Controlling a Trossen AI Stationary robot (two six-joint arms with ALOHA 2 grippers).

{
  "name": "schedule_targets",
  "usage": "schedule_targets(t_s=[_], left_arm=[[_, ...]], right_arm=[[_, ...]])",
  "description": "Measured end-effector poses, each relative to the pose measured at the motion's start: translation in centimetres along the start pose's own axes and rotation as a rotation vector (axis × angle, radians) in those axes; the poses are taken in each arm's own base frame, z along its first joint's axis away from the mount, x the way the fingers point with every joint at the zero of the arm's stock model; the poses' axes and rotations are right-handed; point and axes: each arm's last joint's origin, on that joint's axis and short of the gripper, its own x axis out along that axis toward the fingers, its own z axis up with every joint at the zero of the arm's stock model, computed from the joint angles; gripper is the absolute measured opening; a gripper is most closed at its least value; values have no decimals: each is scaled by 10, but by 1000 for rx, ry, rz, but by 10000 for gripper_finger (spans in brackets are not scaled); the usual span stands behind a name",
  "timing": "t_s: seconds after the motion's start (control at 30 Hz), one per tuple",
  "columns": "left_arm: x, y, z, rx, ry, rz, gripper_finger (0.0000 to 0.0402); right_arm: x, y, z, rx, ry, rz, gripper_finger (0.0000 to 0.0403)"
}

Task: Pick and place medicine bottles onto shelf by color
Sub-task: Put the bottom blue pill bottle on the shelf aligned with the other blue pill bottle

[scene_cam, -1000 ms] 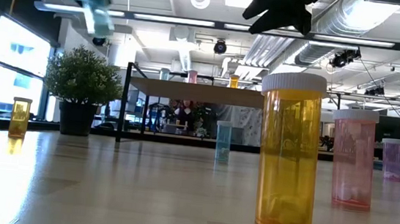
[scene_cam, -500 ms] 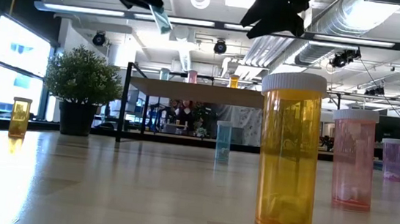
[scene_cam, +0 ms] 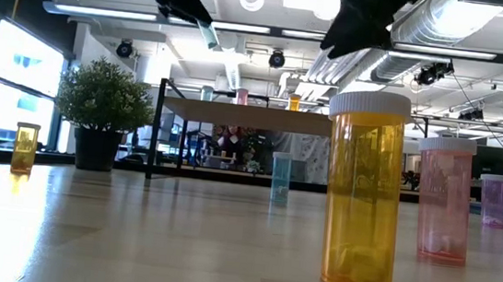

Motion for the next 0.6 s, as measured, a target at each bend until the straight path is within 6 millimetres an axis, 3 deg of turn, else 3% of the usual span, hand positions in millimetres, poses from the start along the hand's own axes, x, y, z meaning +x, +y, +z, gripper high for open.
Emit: schedule_targets(t_s=[0.3,0.6], left_arm=[[25,42,2,-85,137,58,117],[47,45,-17,-125,295,8,117]], right_arm=[[7,-23,2,-22,51,-55,163],[9,-36,2,-27,78,-97,163]])
